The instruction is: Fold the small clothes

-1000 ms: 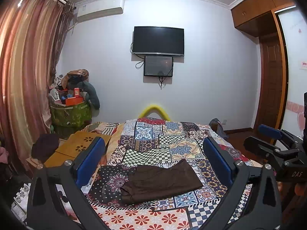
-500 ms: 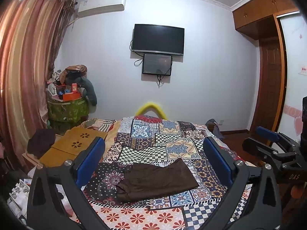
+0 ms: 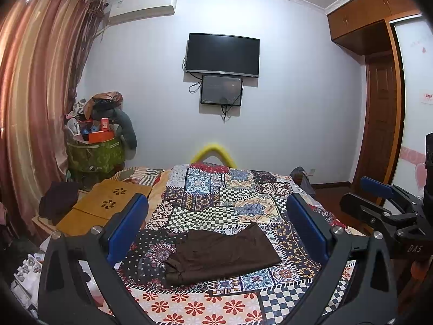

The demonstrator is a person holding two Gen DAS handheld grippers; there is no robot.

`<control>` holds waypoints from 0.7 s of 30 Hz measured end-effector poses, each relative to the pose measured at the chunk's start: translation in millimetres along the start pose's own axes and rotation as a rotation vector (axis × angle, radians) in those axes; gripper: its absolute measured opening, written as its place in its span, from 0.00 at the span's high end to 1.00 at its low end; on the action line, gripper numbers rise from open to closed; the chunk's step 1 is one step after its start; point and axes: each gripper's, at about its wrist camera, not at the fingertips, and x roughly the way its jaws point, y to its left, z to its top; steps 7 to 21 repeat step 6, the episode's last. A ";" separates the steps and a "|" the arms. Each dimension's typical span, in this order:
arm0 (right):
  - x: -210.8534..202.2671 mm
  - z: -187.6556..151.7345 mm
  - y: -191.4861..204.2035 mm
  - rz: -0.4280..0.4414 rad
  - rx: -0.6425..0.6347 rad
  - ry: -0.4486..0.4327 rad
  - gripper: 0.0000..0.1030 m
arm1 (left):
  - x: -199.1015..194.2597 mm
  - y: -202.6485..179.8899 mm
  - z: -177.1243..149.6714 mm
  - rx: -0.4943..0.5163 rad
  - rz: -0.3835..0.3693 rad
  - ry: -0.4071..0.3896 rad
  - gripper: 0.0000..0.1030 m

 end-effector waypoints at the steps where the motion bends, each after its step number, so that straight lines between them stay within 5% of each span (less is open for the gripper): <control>1: -0.1 -0.8 0.5 0.000 0.000 0.001 0.00 | -0.6 -0.6 -0.3 0.001 -0.002 0.000 0.00; 21: 1.4 -0.9 0.5 0.001 -0.003 0.004 0.00 | -0.3 -0.7 -0.1 0.003 -0.002 0.001 0.00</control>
